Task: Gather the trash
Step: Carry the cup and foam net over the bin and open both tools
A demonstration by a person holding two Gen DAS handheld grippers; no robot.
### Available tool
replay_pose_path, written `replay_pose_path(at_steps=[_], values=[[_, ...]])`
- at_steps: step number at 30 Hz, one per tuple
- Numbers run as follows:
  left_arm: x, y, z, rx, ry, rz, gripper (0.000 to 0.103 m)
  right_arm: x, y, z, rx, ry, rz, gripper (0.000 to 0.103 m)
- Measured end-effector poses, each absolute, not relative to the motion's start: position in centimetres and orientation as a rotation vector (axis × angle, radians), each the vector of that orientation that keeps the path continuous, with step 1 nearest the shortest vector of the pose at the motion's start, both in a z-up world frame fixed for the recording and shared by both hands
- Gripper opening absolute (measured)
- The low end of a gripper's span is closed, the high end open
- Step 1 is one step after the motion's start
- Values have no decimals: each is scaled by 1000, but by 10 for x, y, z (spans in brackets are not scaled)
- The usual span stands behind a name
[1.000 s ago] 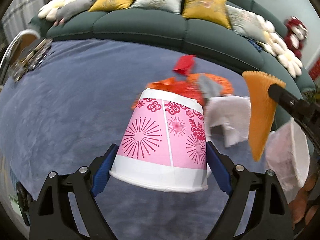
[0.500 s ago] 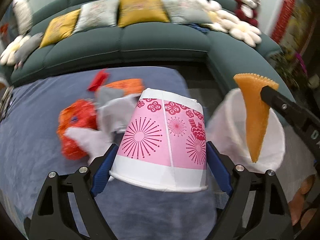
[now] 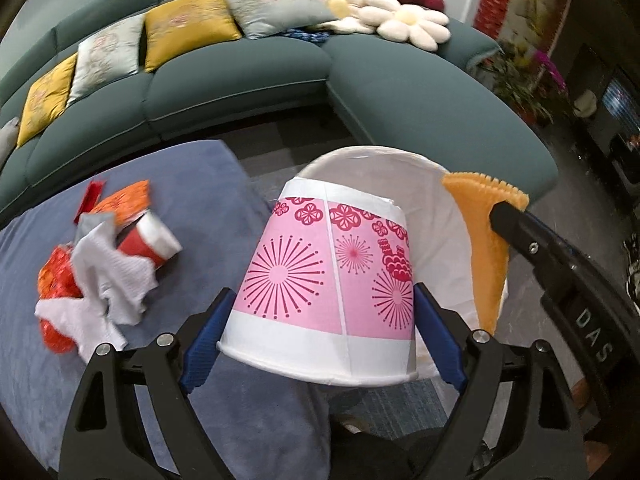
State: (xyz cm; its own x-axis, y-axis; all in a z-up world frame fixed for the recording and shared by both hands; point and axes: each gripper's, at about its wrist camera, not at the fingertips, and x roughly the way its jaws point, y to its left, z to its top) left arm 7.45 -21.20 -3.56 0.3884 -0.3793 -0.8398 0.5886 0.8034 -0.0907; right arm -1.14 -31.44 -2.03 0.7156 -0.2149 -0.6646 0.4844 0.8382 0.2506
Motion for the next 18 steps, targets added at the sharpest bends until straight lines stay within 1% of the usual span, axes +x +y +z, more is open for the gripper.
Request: replay_pose_path(at_steps=[8, 11, 12, 13, 14, 18], values=[[81, -242, -48, 281, 1001, -660, 85, -12, -334, -23, 462, 646, -409, 11], [84, -241, -49, 282, 1001, -646, 89, -8, -333, -23, 457, 637, -411, 19], [85, -241, -48, 277, 998, -641, 90, -7, -333, -23, 460, 634, -410, 30], [87, -239, -49, 270, 999, -634, 91, -7, -333, -23, 463, 629, -412, 36], [88, -236, -49, 264, 1005, -623, 91, -7, -333, -22, 465, 618, -419, 44], [94, -222, -51, 237, 1015, -588, 91, -2, -330, -19, 462, 610, -417, 46]])
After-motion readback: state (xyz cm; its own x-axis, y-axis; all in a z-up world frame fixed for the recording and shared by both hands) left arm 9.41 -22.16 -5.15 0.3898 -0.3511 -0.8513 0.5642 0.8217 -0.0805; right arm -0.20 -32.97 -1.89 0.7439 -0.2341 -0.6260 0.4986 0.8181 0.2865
